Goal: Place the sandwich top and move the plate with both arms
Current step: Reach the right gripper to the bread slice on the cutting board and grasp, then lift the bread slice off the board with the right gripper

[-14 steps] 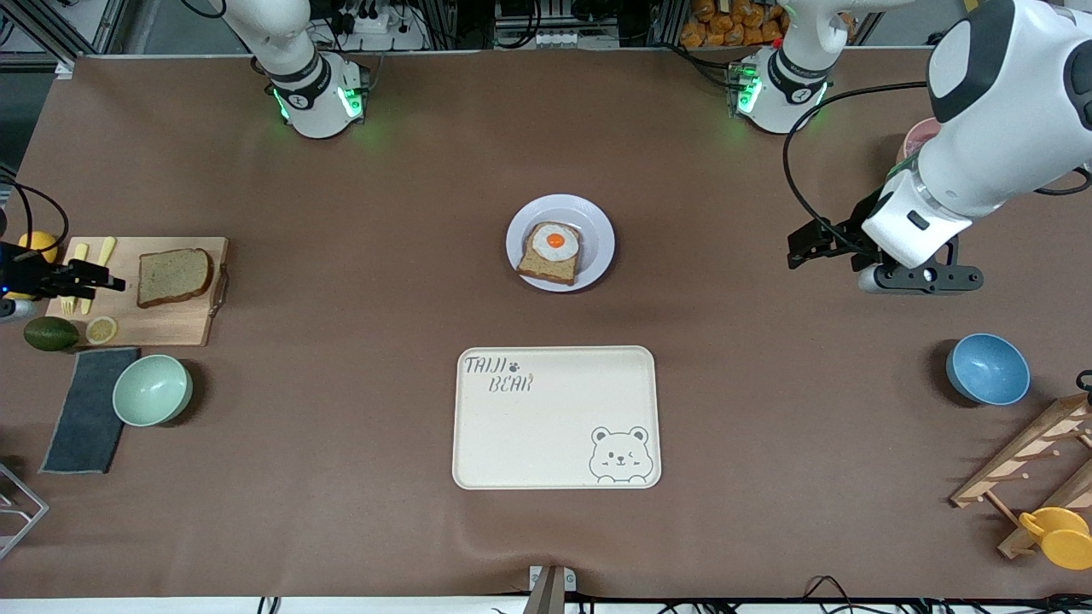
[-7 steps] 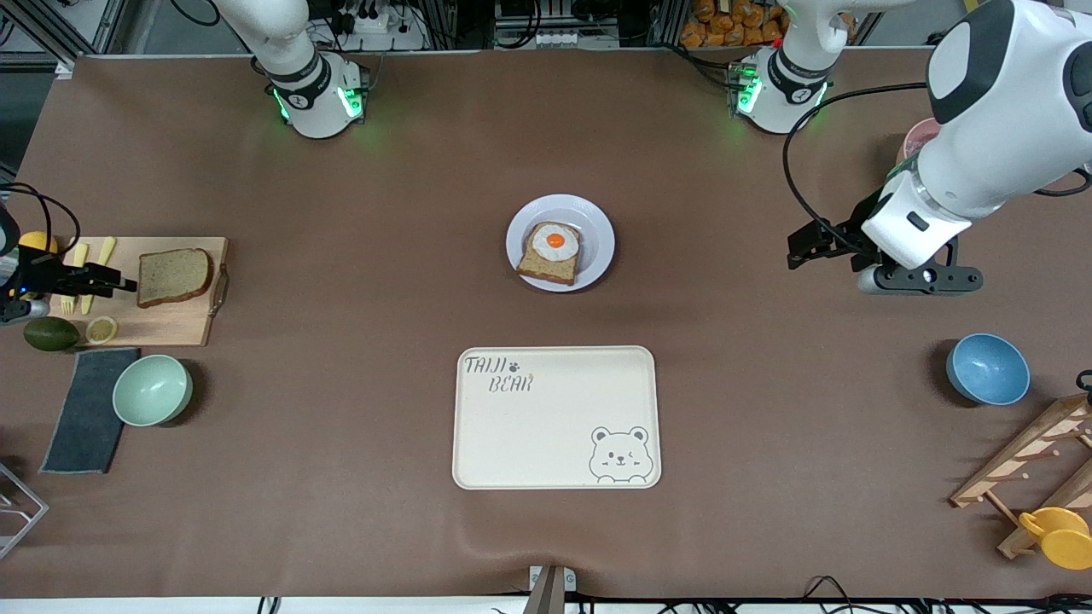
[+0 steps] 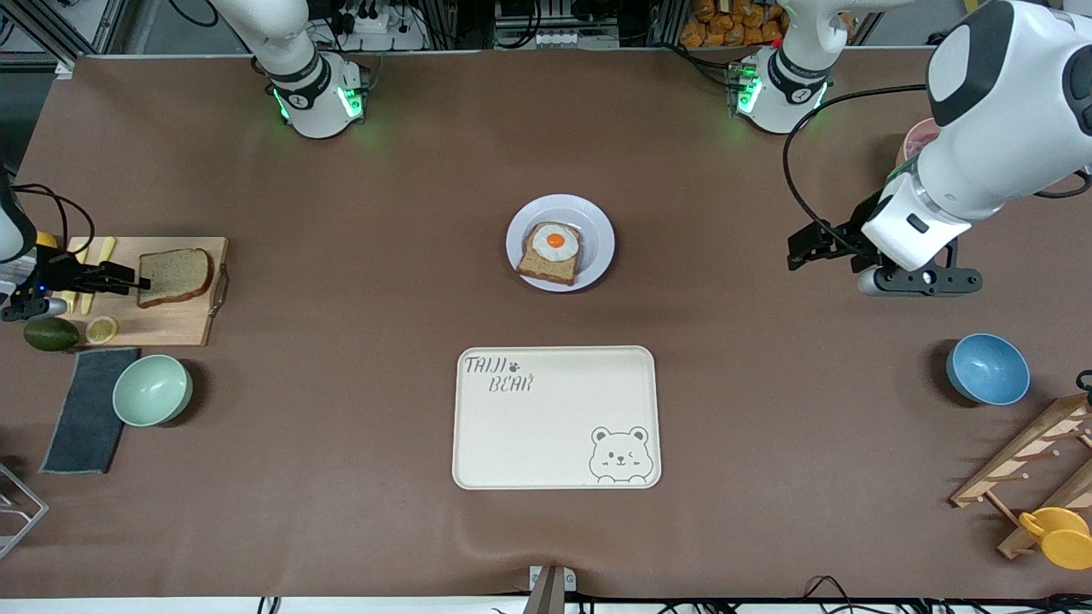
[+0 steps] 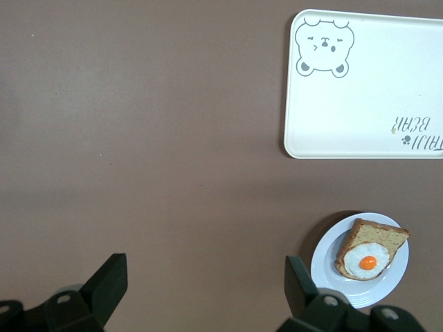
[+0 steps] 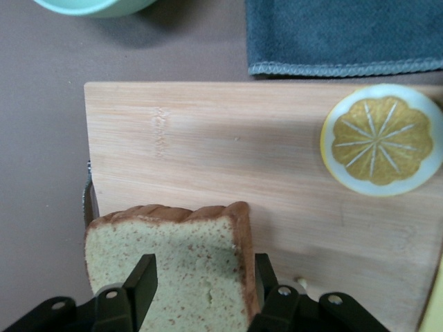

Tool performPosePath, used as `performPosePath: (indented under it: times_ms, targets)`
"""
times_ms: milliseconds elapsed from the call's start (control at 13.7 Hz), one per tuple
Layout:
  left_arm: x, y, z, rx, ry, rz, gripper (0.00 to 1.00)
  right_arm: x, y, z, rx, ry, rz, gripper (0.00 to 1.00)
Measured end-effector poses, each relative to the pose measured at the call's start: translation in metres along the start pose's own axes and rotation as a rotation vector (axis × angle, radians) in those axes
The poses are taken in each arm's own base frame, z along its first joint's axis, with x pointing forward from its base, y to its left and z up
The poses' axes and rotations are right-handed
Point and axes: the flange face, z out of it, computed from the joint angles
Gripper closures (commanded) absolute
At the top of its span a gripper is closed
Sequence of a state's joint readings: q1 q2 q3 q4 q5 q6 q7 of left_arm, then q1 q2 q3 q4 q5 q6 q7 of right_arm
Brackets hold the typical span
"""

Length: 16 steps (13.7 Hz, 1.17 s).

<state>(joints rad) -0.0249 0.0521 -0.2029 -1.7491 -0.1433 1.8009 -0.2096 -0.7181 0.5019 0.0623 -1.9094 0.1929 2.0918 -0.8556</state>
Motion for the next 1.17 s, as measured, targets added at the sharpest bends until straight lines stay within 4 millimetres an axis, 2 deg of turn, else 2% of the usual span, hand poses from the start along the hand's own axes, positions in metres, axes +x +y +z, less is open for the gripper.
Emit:
performPosePath:
  times_ms: [437, 583, 729, 947, 1166]
  targets:
    - [0.005, -0.002, 0.012, 0.001, -0.020, -0.003, 0.00, -0.010, 0.012, 0.012, 0.014, -0.002, 0.004, 0.45]
    - [0.006, -0.004, 0.013, 0.001, -0.023, -0.007, 0.00, -0.012, 0.015, 0.016, 0.019, -0.003, 0.008, 0.53]
    - [0.008, -0.009, 0.015, 0.000, -0.026, -0.016, 0.00, -0.012, 0.015, 0.018, 0.022, -0.005, 0.007, 0.54]
    - [0.009, -0.011, 0.018, 0.001, -0.032, -0.020, 0.00, -0.012, 0.015, 0.018, 0.023, -0.005, 0.007, 0.75]
    - [0.010, -0.011, 0.019, 0.001, -0.033, -0.021, 0.00, -0.013, 0.016, 0.018, 0.021, -0.003, -0.004, 1.00]
